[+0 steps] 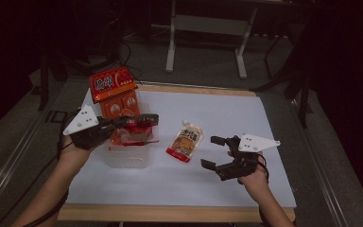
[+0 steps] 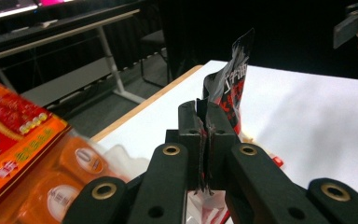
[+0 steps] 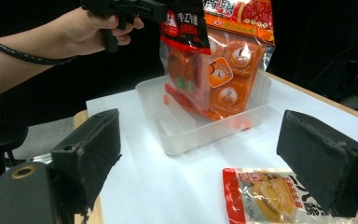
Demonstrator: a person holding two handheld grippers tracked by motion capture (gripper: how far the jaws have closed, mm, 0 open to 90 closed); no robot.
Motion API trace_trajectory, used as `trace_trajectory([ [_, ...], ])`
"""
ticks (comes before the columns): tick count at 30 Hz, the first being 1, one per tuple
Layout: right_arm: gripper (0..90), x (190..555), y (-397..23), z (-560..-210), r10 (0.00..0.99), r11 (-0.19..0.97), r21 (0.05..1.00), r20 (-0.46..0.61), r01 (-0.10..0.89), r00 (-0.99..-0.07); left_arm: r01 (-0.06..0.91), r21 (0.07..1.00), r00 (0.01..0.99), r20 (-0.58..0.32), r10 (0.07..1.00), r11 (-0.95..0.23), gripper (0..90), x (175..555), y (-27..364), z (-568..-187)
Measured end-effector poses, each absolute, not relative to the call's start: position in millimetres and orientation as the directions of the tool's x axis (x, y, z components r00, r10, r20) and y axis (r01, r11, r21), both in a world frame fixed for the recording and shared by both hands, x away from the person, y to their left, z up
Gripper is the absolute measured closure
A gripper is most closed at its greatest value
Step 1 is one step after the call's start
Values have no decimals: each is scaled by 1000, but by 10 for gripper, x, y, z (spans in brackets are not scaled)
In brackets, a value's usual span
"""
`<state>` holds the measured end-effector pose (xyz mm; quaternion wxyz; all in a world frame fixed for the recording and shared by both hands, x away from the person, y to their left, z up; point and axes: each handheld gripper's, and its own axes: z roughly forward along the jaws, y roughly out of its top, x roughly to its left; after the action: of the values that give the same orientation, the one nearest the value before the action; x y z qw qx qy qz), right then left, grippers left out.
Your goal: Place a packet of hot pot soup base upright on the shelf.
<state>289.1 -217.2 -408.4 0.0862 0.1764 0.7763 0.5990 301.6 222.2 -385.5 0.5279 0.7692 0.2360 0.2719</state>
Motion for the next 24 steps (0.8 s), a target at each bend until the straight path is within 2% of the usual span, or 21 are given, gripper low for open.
trace_trajectory([
  [13, 135, 2893, -2153, -4100, 369, 214, 961, 88, 176, -925, 103, 922, 729, 185, 659, -372, 879, 3035, 2346, -3992],
  [21, 136, 2898, -2162, -4097, 367, 206, 962, 94, 180, -925, 116, 934, 732, 150, 665, -338, 879, 3035, 2440, -4052],
  [24, 136, 2899, -2166, -4097, 367, 202, 963, 96, 180, -925, 102, 933, 725, 168, 667, -346, 879, 3012, 2456, -4042],
])
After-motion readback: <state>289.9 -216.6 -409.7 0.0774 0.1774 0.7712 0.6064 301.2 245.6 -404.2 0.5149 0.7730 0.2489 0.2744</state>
